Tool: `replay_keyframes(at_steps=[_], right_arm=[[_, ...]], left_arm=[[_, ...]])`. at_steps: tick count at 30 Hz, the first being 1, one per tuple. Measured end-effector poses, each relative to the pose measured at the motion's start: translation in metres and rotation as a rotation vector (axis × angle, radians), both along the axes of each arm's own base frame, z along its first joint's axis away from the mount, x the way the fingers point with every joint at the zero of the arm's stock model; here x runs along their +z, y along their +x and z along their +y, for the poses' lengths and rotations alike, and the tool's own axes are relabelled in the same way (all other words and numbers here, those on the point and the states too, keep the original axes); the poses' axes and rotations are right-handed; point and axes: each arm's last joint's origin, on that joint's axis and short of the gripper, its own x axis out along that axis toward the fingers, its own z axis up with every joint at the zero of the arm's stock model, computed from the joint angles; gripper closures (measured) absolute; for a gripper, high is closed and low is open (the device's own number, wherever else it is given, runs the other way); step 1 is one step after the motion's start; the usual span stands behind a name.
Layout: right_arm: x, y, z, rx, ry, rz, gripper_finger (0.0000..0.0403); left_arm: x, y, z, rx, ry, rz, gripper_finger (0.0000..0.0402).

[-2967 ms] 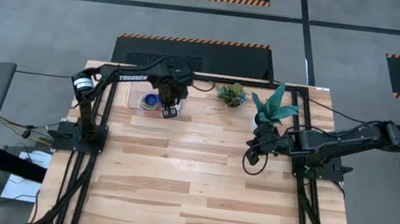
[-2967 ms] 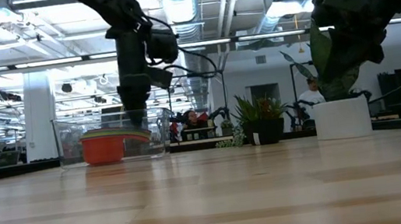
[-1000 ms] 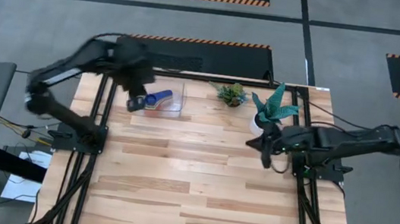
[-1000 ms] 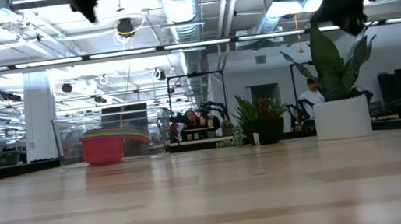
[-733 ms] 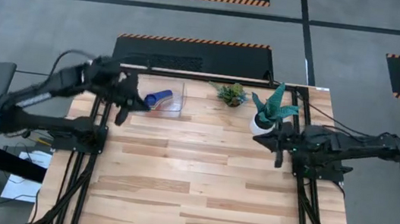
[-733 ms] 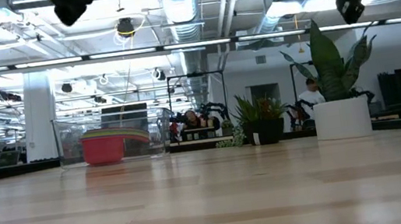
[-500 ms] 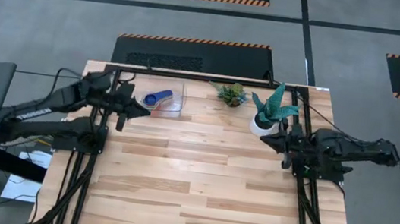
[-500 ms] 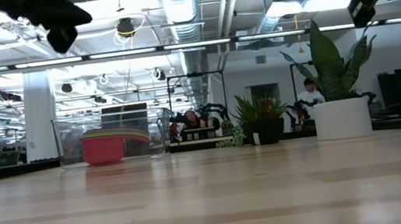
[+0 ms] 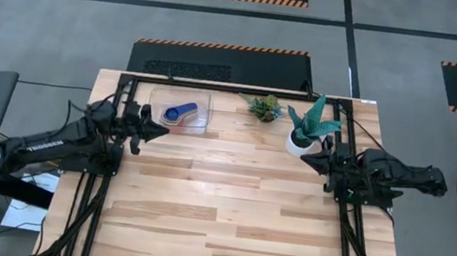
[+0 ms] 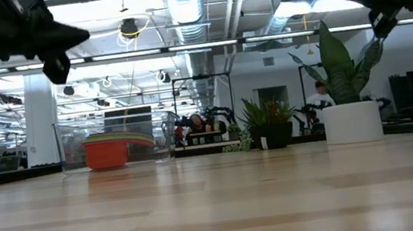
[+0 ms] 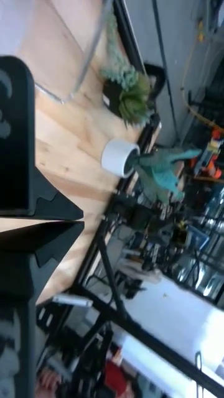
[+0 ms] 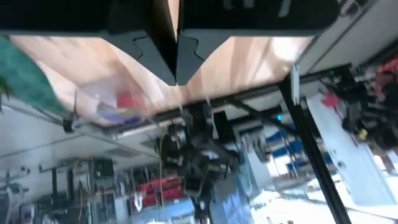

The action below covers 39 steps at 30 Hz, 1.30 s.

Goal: Nest measuring cups in basket
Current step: Return to Home Position

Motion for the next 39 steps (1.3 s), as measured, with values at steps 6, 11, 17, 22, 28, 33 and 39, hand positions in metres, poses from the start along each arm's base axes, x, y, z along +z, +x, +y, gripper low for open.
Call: replay_keyframes(at_steps=[6,11,17,22,28,33,39], right_arm=[[0.005,-0.001,-0.001,-0.025,-0.027,-0.046,0.0376],[0.008,-0.001,-0.002,-0.043,-0.073,-0.073,0.0376],[-0.006,0.005,-0.002,-0.050,-0.094,-0.131,0.0376],[-0.017,0.008,-0.002,-0.053,-0.115,-0.175,0.0376],[-0.025,0.010,-0.003,-0.085,-0.099,-0.091,0.0376],[-0.035,0.011,-0.003,-0.082,-0.058,0.001,0.0376],[-0.036,0.011,-0.004,-0.096,-0.085,0.027,0.0376]], left_arm=[[-0.015,-0.003,-0.001,0.033,-0.028,-0.035,0.0401],[-0.023,-0.006,-0.001,0.067,0.004,-0.086,0.0401],[-0.037,-0.007,-0.001,0.076,-0.013,-0.145,0.0401],[-0.037,-0.009,-0.002,0.075,0.000,-0.201,0.0401],[-0.046,-0.007,-0.001,0.089,-0.031,-0.108,0.0401],[-0.050,-0.007,-0.001,0.079,-0.024,-0.077,0.0401],[-0.059,-0.007,-0.001,0.097,-0.104,0.007,0.0401]])
